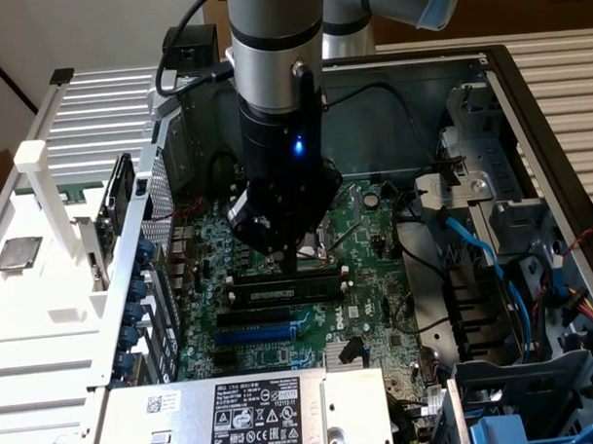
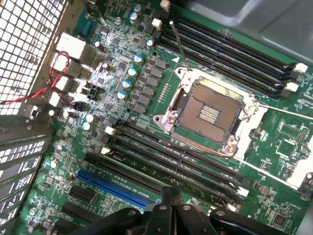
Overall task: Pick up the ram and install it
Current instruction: 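Press down the ram until it locks into place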
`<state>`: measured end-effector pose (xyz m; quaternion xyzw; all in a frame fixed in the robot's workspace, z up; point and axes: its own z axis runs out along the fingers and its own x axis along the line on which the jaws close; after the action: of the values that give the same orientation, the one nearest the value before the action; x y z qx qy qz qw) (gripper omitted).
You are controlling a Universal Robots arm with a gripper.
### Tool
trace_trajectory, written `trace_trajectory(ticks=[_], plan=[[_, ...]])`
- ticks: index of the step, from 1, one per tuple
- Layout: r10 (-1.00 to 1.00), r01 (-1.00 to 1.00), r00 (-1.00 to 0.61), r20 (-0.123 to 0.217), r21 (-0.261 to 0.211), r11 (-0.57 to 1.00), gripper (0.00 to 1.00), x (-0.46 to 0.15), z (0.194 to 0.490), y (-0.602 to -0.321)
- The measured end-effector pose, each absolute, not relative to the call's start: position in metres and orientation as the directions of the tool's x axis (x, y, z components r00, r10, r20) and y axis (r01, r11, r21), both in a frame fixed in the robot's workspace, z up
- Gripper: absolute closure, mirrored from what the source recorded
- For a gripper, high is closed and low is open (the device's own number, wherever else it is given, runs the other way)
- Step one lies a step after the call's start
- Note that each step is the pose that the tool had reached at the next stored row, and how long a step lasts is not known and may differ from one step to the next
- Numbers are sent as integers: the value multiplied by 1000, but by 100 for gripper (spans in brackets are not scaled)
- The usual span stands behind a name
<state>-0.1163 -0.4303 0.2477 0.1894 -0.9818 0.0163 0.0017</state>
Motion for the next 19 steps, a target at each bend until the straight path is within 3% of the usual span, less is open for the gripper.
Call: trace_trajectory(ticks=[19], plan=[[-34, -34, -999, 10, -31, 999, 90, -116, 247, -430]])
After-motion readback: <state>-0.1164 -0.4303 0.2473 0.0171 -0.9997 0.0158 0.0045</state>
